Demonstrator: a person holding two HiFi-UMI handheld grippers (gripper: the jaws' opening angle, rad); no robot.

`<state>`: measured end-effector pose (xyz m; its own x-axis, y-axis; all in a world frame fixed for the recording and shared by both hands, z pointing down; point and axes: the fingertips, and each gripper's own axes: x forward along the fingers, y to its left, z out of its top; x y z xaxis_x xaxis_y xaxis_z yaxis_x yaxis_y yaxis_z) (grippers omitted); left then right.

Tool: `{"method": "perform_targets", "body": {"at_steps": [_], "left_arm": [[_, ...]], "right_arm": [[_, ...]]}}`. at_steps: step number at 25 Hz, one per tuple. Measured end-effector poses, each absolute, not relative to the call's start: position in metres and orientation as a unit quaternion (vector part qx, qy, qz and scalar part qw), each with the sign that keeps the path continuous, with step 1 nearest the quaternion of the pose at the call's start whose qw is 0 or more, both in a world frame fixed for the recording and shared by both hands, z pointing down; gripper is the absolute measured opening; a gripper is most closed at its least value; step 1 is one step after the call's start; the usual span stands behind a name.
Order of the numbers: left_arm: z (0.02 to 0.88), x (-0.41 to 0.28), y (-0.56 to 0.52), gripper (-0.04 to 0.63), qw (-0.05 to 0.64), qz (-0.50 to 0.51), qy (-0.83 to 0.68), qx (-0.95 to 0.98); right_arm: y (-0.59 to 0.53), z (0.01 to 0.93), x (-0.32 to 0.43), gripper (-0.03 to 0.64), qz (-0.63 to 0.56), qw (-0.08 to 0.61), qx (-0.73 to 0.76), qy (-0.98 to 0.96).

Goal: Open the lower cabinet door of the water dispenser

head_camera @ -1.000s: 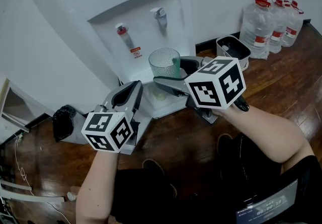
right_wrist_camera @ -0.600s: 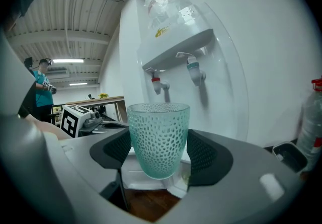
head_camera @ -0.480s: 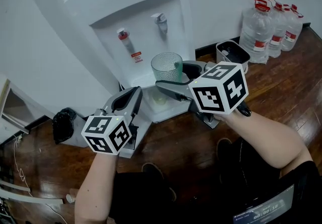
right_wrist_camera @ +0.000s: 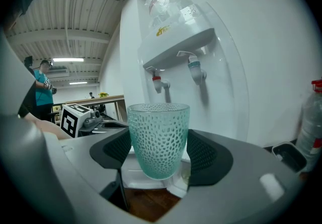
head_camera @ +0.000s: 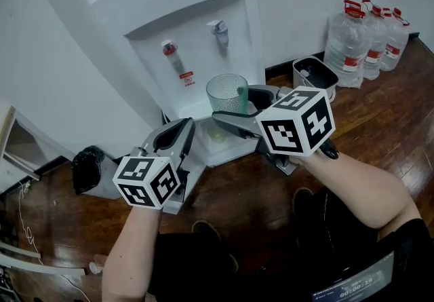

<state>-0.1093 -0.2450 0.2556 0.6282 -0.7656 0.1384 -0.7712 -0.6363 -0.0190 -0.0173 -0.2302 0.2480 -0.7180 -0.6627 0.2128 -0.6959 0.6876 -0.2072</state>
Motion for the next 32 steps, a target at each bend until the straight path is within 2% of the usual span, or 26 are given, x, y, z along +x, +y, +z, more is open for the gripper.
{"method": "perform_targets", "body": {"at_steps": [14, 22, 27, 31, 32], "left_arm": [[0.258, -0.119, -0.251, 0.207, 0.01, 0.07, -0.46, 0.885], [0.246, -0.116, -0.247, 0.21, 0.001, 0.036, -0.465, 0.885], [0.24, -0.104, -0.238, 0.173, -0.001, 0.006, -0.417, 0.909], [0.249, -0.099, -0.237, 0.125, -0.007, 0.026, -0.409, 0.912], [0.251, -0.098, -0.237, 0.061, -0.007, 0.029, -0.406, 0.913]], "right_arm": [[-0.23, 0.25, -0.016, 0.349, 0.141, 0.06, 0.374, -0.915], [-0.227, 0.253, -0.014, 0.35, 0.137, 0.063, 0.376, -0.914], [-0.223, 0.258, -0.017, 0.35, 0.127, 0.07, 0.379, -0.914], [-0.221, 0.27, -0.017, 0.35, 0.124, 0.081, 0.383, -0.912], [-0.221, 0.273, -0.015, 0.35, 0.125, 0.08, 0.387, -0.91]]}}
